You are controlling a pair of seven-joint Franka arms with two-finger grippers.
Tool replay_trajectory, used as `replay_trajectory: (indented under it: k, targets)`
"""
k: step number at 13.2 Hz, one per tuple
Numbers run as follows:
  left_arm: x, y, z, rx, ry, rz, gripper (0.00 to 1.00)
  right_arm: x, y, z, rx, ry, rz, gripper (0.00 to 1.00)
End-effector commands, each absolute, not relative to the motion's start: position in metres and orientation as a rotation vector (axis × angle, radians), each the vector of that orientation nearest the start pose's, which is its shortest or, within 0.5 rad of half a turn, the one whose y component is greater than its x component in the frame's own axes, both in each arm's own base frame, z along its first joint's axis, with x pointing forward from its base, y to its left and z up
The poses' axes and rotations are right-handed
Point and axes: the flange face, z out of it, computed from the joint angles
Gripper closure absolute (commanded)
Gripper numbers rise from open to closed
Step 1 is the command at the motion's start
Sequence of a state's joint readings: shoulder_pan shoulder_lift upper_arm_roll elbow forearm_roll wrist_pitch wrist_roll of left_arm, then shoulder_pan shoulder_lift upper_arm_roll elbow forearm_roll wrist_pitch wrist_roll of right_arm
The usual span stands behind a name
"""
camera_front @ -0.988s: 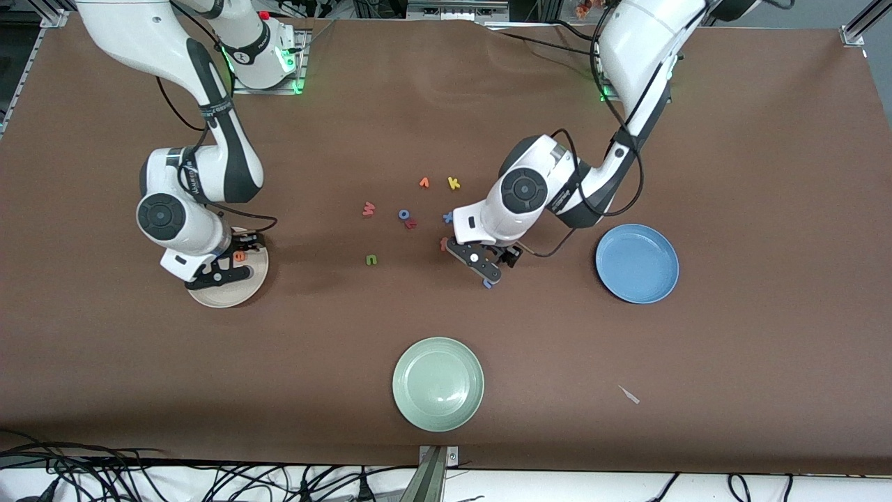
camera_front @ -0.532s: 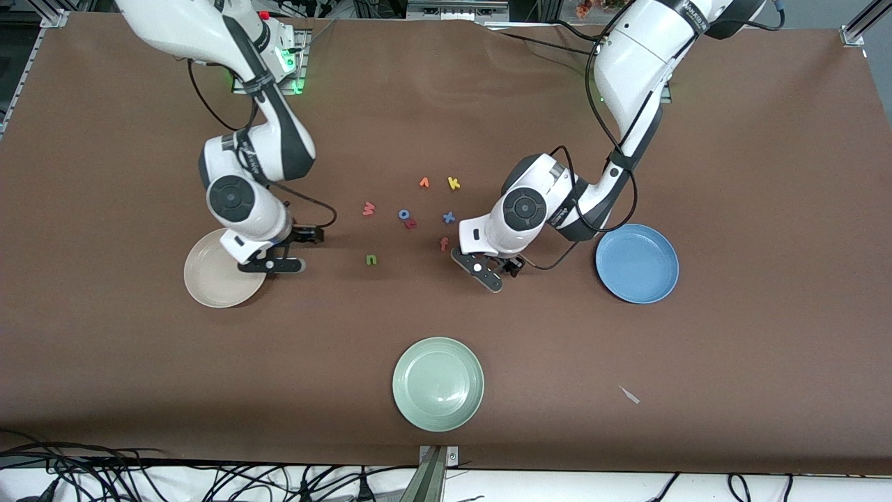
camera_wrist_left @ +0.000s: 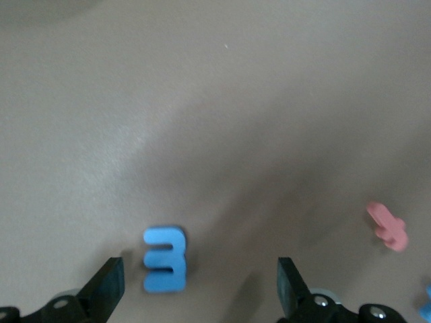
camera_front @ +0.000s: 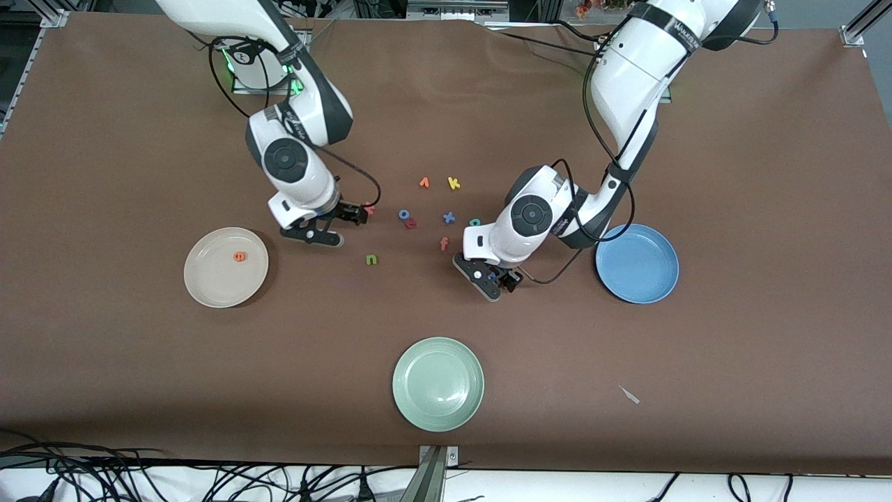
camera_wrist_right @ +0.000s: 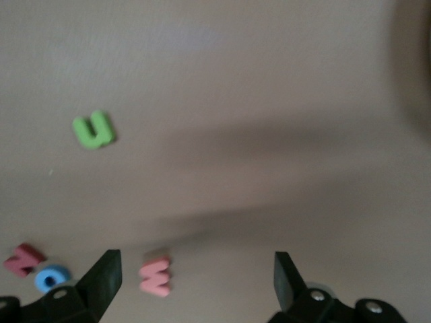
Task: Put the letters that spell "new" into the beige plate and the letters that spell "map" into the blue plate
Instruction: 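Grasp the blue E with the left gripper while the right gripper grasps the W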
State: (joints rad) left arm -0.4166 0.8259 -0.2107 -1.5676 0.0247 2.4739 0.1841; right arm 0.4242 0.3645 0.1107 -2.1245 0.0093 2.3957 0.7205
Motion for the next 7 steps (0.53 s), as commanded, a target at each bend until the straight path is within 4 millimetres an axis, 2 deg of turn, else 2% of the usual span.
replay_trajectory:
  k: [1, 3, 5, 7]
  targets:
    - [0.594, -0.400, 0.171, -3.041, 1.250, -0.156, 0.09, 0.460, 0.290, 0.222, -3.105, 0.366, 0.120, 0.00]
    - [0.595, -0.400, 0.172, -3.040, 1.250, -0.161, 0.63, 0.450, 0.294, 0.214, -3.102, 0.391, 0.129, 0.00]
    - [0.597, -0.397, 0.177, -3.035, 1.251, -0.172, 0.80, 0.448, 0.298, 0.208, -3.095, 0.400, 0.130, 0.00]
    - [0.599, -0.395, 0.179, -3.036, 1.241, -0.170, 0.96, 0.444, 0.306, 0.193, -3.085, 0.394, 0.120, 0.00]
